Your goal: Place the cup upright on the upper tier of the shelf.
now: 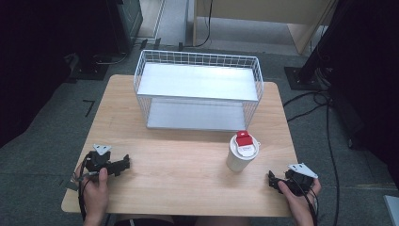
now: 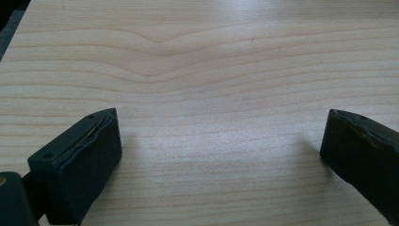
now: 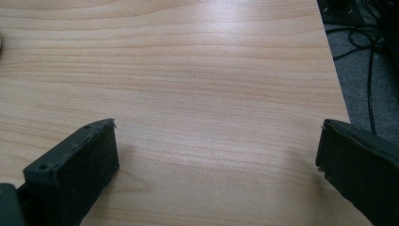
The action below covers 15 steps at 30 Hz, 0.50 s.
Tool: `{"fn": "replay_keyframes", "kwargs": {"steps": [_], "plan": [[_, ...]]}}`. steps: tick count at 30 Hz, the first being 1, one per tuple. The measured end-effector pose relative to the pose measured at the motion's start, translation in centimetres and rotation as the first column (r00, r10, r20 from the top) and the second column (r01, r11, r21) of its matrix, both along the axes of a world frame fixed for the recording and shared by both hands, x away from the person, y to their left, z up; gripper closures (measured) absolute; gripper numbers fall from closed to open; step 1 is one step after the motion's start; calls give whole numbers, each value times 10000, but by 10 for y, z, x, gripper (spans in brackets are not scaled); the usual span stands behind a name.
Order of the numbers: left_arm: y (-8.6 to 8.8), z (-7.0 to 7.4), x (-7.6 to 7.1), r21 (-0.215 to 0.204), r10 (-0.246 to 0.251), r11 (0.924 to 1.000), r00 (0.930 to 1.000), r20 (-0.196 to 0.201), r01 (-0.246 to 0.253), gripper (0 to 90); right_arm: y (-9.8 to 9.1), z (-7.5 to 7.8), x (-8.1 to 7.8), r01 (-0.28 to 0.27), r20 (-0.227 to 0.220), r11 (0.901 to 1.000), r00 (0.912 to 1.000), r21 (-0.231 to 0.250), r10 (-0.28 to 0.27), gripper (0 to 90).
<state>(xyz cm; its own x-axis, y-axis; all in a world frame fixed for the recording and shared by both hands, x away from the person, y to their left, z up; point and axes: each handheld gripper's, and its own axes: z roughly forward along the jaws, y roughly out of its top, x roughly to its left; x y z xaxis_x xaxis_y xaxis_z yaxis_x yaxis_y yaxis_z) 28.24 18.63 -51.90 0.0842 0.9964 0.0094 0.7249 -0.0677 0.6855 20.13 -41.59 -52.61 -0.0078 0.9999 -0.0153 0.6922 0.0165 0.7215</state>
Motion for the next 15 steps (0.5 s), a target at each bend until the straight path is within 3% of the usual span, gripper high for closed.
{"fn": "replay_keyframes", "kwargs": {"steps": [4,11,15], "plan": [[0,0,0,0,-1,10000,10000,2,1,0,1,0,0,-5,14,10000,10000,-29,5,0],[0,0,0,0,-1,10000,10000,1,1,0,7,4,1,-278,322,9974,9992,671,257,0],[0,0,0,-1,0,10000,10000,2,0,0,17,8,2,-487,530,9963,9976,714,450,0]]}}
